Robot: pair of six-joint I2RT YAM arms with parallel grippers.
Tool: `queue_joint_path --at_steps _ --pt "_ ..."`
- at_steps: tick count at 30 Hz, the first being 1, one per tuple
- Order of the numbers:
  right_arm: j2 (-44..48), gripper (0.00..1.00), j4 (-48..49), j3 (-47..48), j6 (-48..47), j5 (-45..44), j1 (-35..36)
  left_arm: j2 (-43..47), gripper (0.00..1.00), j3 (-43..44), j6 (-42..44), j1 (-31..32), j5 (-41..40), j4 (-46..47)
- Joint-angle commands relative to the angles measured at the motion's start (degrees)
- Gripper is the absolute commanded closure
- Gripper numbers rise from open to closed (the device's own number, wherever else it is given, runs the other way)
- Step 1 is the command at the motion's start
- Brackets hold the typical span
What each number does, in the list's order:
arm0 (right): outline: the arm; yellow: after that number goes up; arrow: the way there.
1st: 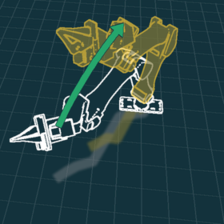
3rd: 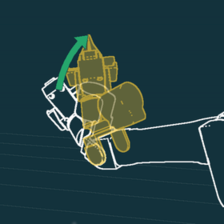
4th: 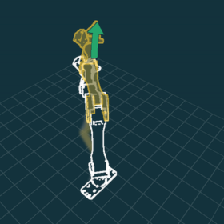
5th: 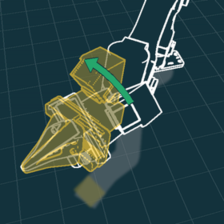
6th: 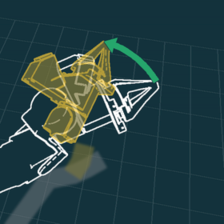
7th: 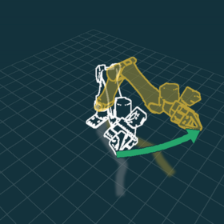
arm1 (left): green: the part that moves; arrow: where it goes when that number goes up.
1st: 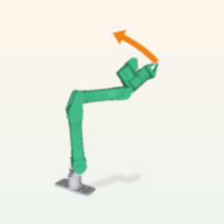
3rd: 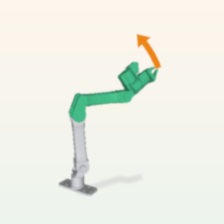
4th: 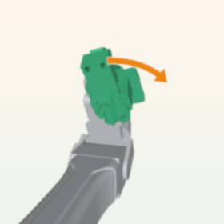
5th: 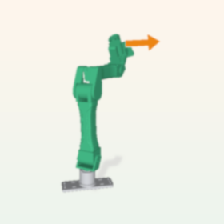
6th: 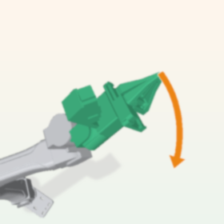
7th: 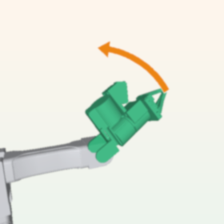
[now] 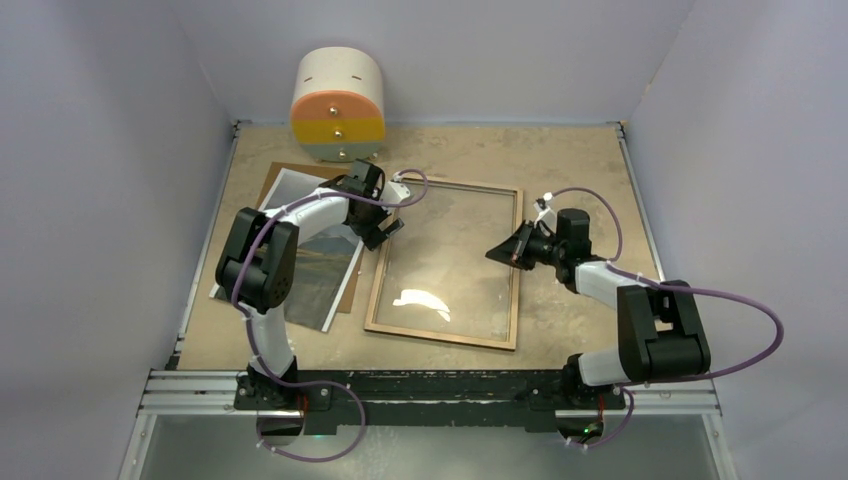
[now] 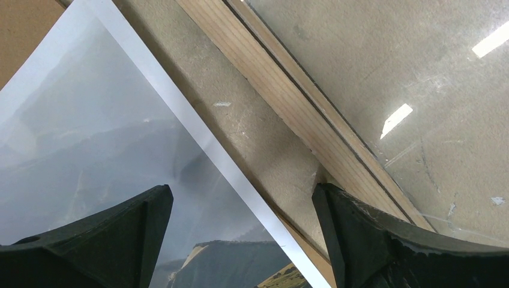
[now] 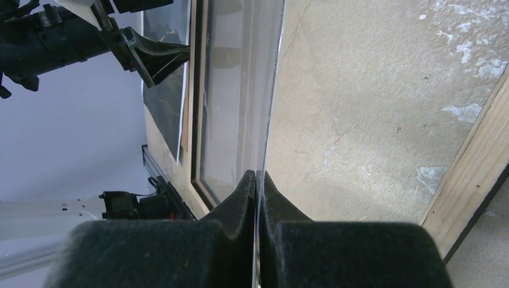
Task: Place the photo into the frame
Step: Place the photo frame item in the photo frame.
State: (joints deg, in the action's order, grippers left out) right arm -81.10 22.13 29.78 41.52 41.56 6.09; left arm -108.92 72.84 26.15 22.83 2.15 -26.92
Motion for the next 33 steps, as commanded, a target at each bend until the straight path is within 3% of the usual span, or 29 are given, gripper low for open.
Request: queue_joint_path --at_steps 1,15,26,33 --pt "1.34 1.0 1.17 2.19 -1.72 1.23 0.24 0.54 0.05 -1.38 0.43 0.72 2.7 -1.11" --pt "-1.06 1.0 -4.07 7.93 -5.06 1.51 0.24 0.12 0.05 -1.36 0.74 1.08 1.97 -0.93" --pt "-3.25 1.0 -8.74 12.6 -6.68 6.72 0.31 1.12 0.04 -0.38 2.04 1.12 2.53 -2.18" --pt "-1.43 1.0 -9.36 11.22 -5.75 7.0 0.54 1.59 0.03 5.54 1.34 -0.56 8.4 -6.44"
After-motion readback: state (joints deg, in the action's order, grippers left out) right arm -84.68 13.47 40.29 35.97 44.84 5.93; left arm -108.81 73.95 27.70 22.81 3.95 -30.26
